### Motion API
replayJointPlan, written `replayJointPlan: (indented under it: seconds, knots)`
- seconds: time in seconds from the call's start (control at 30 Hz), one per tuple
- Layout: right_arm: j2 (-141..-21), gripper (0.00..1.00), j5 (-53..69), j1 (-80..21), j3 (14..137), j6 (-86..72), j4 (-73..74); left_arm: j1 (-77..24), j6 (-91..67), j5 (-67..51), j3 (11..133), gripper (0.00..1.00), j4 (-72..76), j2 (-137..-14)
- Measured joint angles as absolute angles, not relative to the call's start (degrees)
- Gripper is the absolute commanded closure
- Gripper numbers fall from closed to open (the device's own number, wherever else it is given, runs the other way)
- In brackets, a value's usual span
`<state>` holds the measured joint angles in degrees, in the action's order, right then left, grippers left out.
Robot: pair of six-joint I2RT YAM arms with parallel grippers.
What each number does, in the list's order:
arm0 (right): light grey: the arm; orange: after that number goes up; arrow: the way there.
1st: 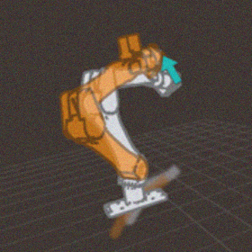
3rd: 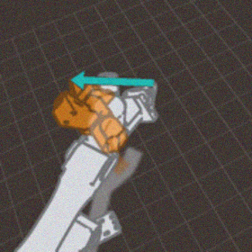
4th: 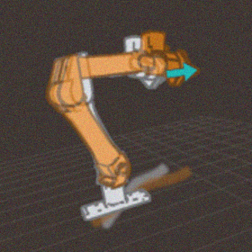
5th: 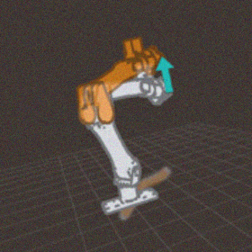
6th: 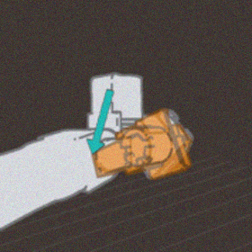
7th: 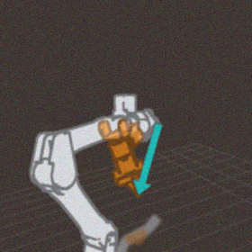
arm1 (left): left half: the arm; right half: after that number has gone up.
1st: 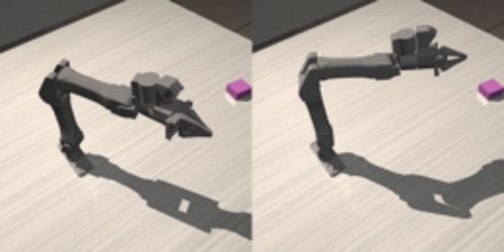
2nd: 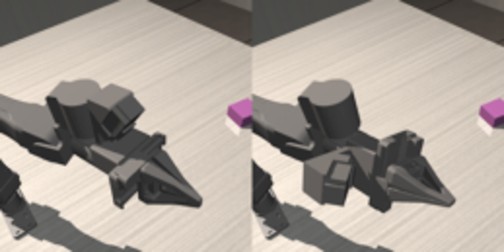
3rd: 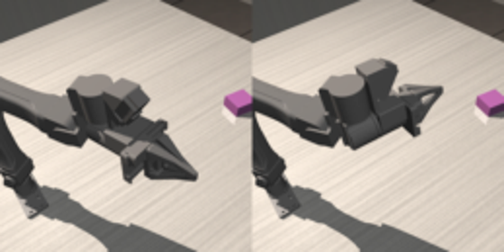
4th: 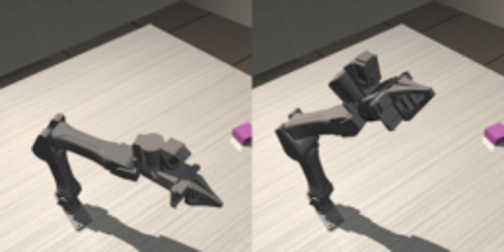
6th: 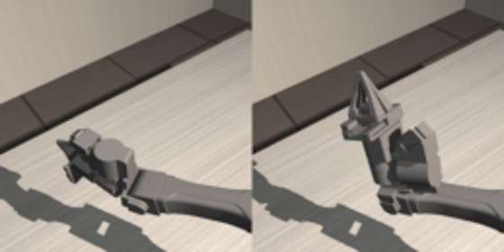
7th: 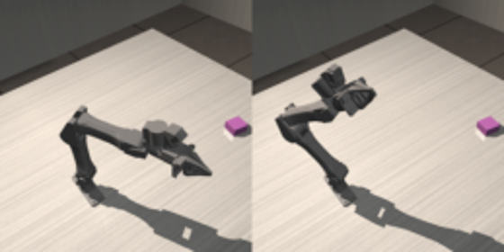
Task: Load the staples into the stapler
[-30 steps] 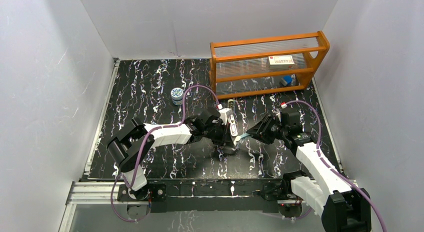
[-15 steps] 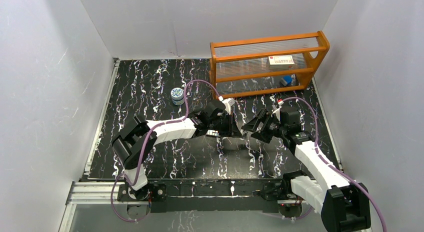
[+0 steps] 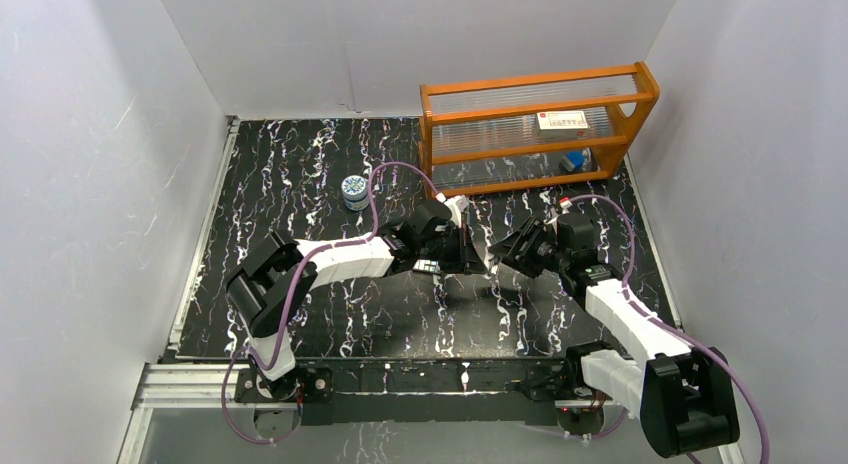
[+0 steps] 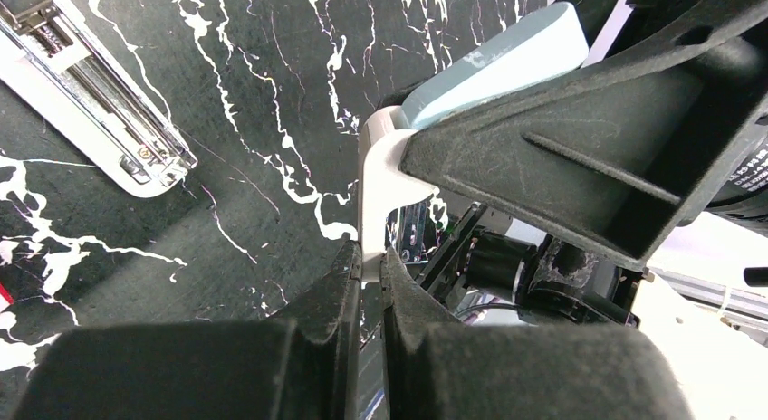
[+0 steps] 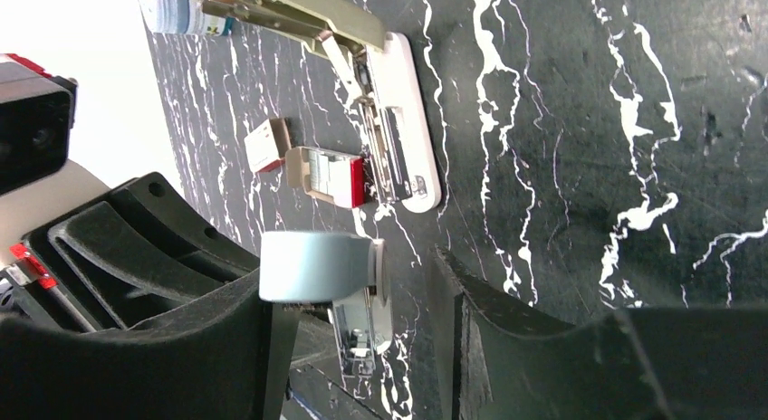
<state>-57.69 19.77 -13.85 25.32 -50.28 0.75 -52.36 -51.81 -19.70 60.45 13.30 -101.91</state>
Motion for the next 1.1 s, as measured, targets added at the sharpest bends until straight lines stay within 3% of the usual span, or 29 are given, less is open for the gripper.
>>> replayJointPlan:
  seconds: [0.33,0.4,0.6,0.83,1.1]
  knots:
    - [-60.3,0.67,20.6,-13.8,25.3,-49.4,-3.6,-52.4,-52.8,-20.2,60.4,1.0,13.6,-102.4]
    - [-61.2,0.7,20.8,-13.8,25.3,-49.2,-3.4,-52.4,-52.8,-20.1,60.4,0.92,13.6,-102.9]
    - [-62.3,0.73,20.7,-13.8,26.0,-47.1,-0.5,-52.5,-52.0,-18.6,60.4,0.66,12.6,-103.0]
    - [-64.6,0.73,15.6,-15.4,29.8,-43.0,7.7,-52.4,-49.5,-13.3,58.3,0.57,9.6,-101.1]
    - [-70.5,0.72,4.1,-23.9,38.3,-39.3,14.7,-51.7,-45.8,-5.0,54.8,0.44,4.0,-91.9]
